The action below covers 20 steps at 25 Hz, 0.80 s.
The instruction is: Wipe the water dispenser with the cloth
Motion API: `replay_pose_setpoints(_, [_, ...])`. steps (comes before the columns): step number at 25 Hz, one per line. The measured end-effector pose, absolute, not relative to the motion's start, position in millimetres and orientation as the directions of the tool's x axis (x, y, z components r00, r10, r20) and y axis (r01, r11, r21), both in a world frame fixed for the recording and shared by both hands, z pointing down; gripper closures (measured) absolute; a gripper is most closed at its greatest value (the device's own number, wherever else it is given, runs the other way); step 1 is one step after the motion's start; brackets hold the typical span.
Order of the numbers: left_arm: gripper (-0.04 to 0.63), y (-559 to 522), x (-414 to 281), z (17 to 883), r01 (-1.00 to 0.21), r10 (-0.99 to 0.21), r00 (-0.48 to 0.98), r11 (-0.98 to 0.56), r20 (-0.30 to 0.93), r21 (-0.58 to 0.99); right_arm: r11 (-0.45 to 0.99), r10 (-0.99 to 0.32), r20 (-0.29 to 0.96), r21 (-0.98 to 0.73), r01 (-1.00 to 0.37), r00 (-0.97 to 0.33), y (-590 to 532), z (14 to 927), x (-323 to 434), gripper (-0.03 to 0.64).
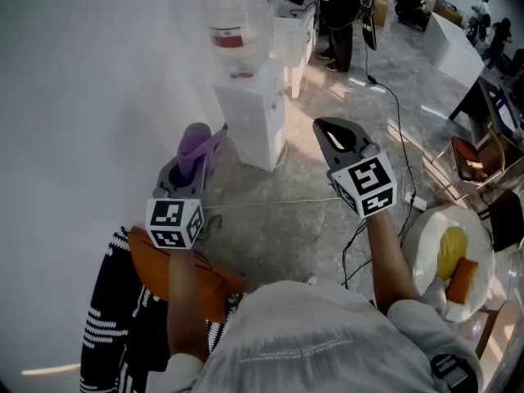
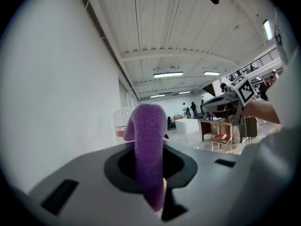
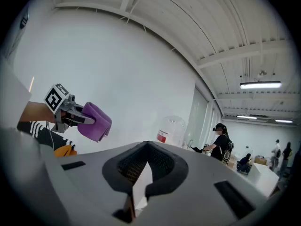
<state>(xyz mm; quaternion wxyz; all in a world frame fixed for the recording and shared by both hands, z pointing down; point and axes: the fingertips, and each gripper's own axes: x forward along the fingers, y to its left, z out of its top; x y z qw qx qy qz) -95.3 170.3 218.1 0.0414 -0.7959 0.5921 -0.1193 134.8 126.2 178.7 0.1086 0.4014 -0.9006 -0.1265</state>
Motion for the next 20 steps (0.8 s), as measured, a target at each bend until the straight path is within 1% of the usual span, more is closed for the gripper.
replay_pose_setpoints(8, [0.541, 161, -91, 224, -0.936, -0.953, 0.264, -0.291, 0.149, -0.199, 0.653, -0.746, 0.110, 0.312, -0.690, -0.657, 118, 190, 138, 0.601])
replay_pose_setpoints(13, [0.541, 163, -86, 228, -0.939, -0.953, 0.256, -0.284, 0.161, -0.192, 0.640, -0.755, 0.059, 0.281, -0.715, -0.653, 121, 184, 150, 0.601])
replay_pose_setpoints(20, [0.541, 162, -80, 230, -0.947, -0.960, 0.231, -0.260, 0.162, -0.189, 0.665, -0.737, 0.082, 0.260, -0.700, -0.670, 119, 195, 158, 0.602])
